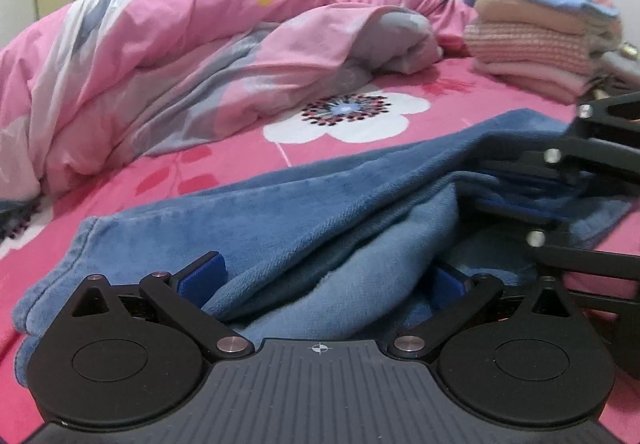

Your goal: Fold clothes

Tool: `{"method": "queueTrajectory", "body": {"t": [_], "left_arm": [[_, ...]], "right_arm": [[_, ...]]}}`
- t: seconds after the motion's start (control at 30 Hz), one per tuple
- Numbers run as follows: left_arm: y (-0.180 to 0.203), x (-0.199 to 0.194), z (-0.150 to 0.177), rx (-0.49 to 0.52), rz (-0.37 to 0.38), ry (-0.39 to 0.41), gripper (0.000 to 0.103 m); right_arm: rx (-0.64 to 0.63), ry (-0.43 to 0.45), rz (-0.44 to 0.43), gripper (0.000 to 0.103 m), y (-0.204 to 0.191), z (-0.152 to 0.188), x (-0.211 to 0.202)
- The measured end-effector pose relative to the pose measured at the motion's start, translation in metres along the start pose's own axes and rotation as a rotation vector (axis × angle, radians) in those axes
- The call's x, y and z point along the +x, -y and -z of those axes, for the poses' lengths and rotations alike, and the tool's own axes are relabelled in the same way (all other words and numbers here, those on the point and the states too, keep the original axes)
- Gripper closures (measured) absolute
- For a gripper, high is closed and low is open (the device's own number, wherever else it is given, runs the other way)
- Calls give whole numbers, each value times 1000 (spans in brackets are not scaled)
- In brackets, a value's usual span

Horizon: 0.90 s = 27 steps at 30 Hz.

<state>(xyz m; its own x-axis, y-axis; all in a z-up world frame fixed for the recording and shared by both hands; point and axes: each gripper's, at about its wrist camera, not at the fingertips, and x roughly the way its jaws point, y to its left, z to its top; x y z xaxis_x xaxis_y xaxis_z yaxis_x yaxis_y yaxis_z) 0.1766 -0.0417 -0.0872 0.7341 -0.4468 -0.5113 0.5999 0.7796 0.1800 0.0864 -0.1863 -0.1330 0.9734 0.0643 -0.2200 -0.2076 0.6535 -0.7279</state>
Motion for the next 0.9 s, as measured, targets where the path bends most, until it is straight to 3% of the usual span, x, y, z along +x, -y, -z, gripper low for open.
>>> {"method": "queueTrajectory", "body": {"t": [0.17,0.3,0.43,0.6,0.77,0.9], "left_arm": [[11,5,-5,44,-112,50,0],[3,4,-10,-15,-102,35,0],[-2,22,-4,-66,-60,-38,0],[-9,16,-4,-104,-29,-28,0],[4,-7,-8,-16,-104,-69,0],[9,-42,-8,20,-131,-58,0]], "right_arm": [[72,24,-35,92,12,2,-8],[123,33,-80,92,20,3,-12],[124,17,-134,92,18,5,-10],[105,0,-183,91,15,6,-9],[73,-13,-191,90,9,6,-9],[44,-17,-186,90,3,7,-10]]}}
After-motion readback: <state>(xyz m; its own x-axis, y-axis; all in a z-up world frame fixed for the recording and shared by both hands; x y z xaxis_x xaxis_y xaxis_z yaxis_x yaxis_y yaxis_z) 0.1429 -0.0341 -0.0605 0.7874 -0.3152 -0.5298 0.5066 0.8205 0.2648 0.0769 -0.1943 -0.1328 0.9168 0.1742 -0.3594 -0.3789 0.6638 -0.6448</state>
